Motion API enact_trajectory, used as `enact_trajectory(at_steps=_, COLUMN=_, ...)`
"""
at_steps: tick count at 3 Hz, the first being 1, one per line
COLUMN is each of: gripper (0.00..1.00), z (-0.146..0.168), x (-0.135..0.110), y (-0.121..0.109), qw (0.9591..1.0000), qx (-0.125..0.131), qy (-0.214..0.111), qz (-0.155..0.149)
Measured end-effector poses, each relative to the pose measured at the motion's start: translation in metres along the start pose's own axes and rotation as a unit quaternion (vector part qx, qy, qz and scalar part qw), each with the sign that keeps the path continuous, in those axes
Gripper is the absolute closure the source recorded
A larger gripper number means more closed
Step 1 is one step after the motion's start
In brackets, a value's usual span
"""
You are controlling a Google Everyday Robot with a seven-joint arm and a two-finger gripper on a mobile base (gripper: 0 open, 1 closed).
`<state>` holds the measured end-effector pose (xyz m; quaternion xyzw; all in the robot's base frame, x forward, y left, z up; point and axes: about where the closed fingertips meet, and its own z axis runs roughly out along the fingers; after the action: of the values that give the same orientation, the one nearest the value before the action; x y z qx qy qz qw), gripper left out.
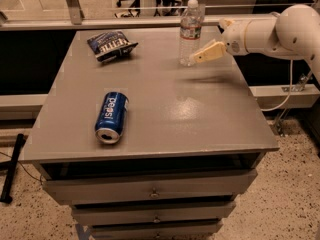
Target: Pick water bottle
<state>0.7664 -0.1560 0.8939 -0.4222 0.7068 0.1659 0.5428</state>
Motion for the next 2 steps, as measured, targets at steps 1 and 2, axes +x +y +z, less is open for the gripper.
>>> enact_trajectory(at_steps=1, gripper=0.0, z=0.017, x=-0.001, y=-0.003, qw=0.9998, qx=0.0, qy=-0.017, qz=0.012)
enact_trajectory(at_steps=2, gripper=0.19, z=0.032, x=-0.002, y=-0.001, qw=0.9981, qx=-0.016, qy=-0.033, qz=0.05)
